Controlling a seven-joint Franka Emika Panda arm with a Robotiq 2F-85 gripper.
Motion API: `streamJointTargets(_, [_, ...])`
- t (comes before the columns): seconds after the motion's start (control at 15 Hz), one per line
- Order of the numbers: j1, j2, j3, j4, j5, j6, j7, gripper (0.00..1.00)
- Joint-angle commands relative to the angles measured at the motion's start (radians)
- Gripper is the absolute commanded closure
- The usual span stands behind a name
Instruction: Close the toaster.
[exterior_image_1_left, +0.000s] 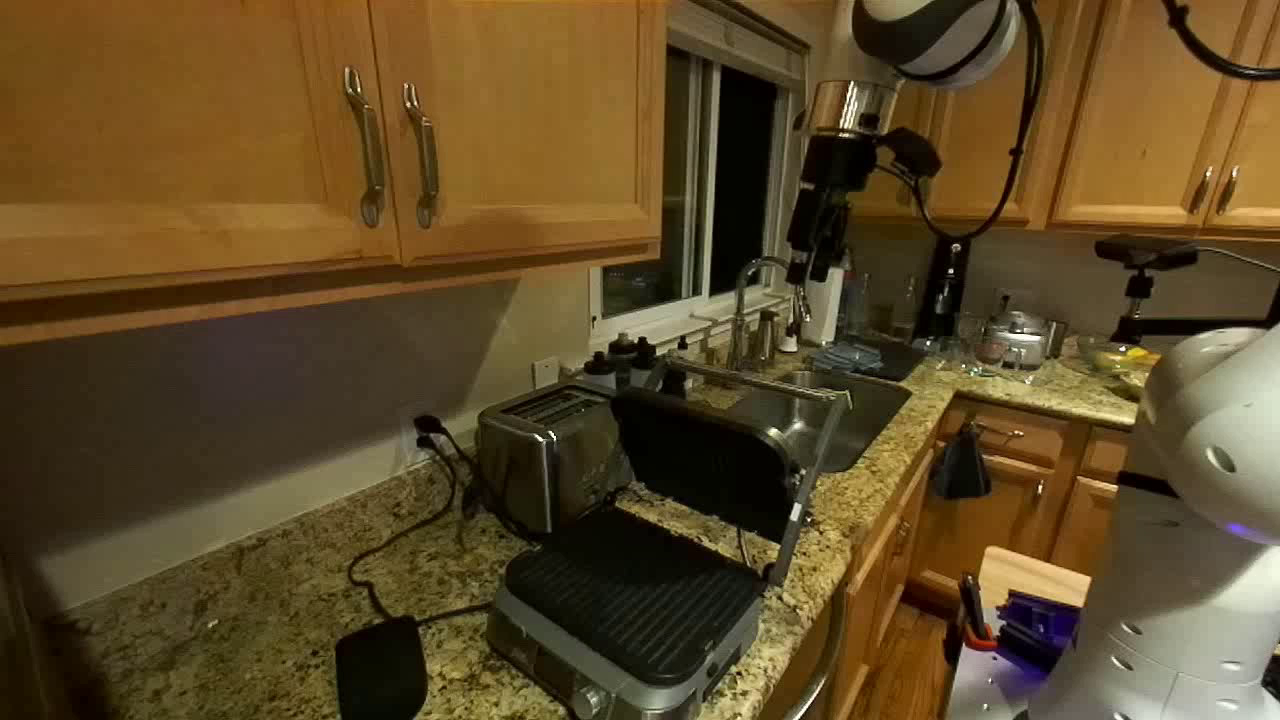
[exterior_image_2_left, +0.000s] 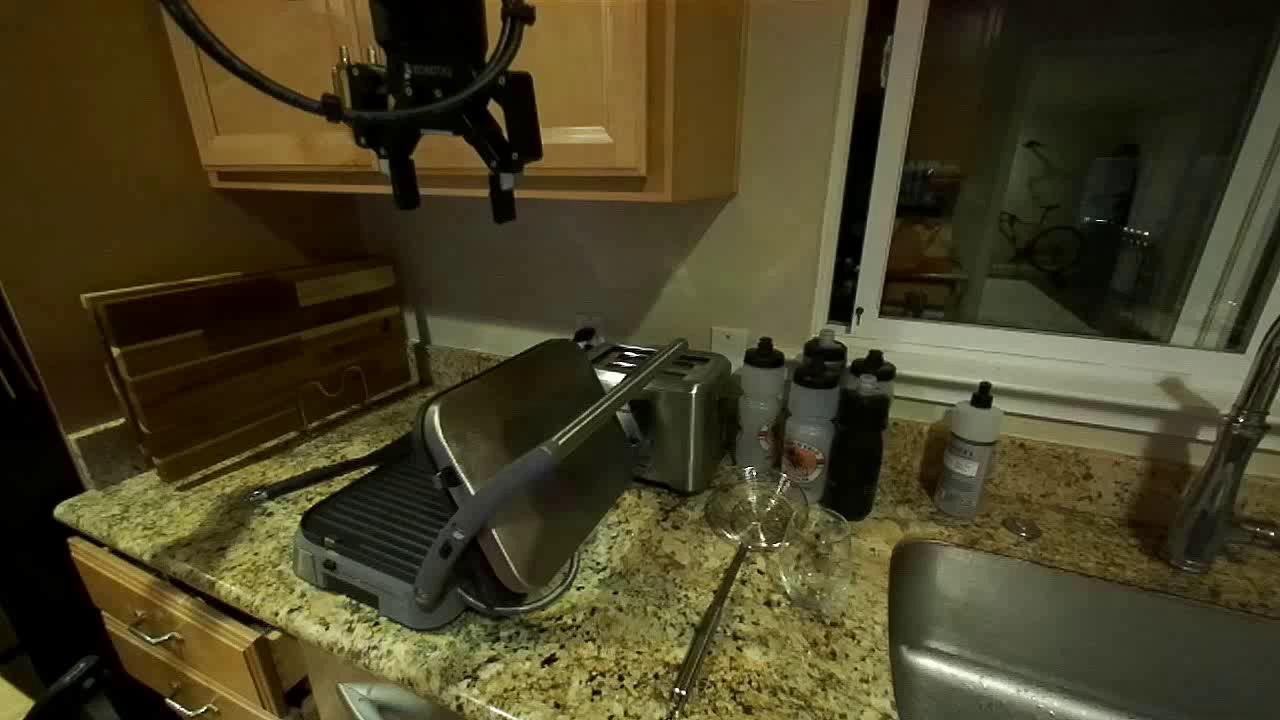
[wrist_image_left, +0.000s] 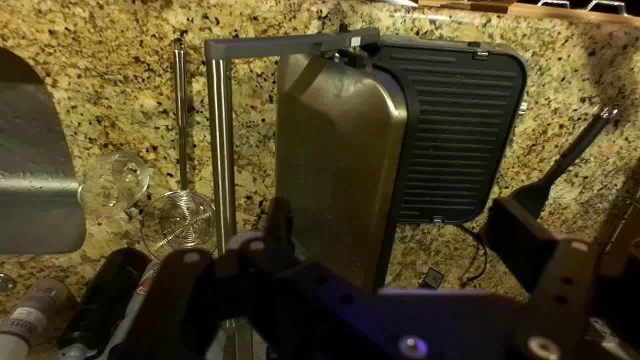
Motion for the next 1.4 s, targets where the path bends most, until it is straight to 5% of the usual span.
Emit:
streamJointTargets(0.0, [-0.011,0.002,0.009,0.002,0.006,-0.001,-0.005,0.00])
streamJointTargets(0.67, [-0.025,0.052,-0.014,0.008,-0.020,0.046,-0.030,0.00])
streamJointTargets(1.33, [-0.033,0.285,-0.101,0.010,-0.017,0.283,-0.300,0.00])
